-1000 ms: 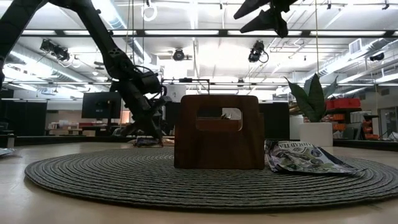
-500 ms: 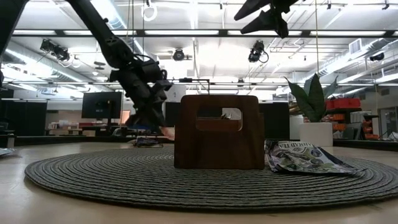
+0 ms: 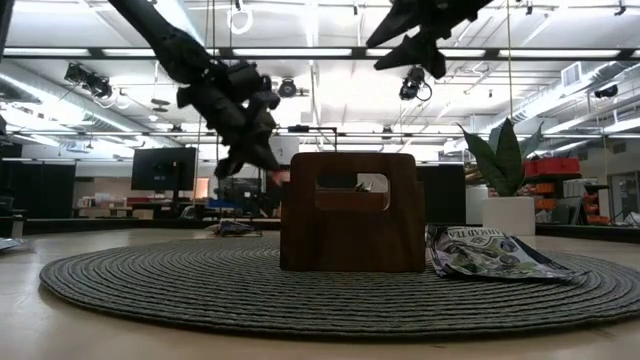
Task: Pick & Place Tea
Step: Put the orange tea bag into the top section of the wooden organizer
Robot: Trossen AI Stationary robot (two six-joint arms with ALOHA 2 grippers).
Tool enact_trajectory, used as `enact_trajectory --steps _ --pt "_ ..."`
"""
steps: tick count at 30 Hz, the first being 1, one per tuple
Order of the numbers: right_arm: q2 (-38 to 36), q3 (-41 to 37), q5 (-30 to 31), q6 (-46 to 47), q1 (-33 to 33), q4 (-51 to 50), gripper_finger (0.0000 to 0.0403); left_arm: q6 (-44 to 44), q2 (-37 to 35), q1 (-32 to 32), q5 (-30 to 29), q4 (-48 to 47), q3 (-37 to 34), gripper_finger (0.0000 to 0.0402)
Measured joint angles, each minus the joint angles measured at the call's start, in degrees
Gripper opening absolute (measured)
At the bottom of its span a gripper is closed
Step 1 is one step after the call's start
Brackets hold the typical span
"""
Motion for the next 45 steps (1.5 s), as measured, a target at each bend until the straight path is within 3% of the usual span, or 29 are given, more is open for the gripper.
enact_trajectory --steps 19,31,37,45 --pt "6.8 0.0 -18.0 -0.9 -9.8 8.2 0.0202 -7.3 -12.1 -8.8 -1.9 5.0 0.0 0.0000" --pt "9.7 0.0 -18.1 -4.3 -12.2 10.4 0.0213 -11.1 -12.4 -14.0 -2.1 8.2 0.0 0.0000" --pt "10.1 0.0 -26.2 -1.1 -13.5 10.1 0.0212 -12.0 -12.4 -14.8 -2.5 10.3 0.0 0.0000" --pt "10.3 0.0 -26.5 -0.1 -12.8 10.7 0.0210 -12.7 -12.4 -14.8 -2.4 11.6 0.0 0.0000"
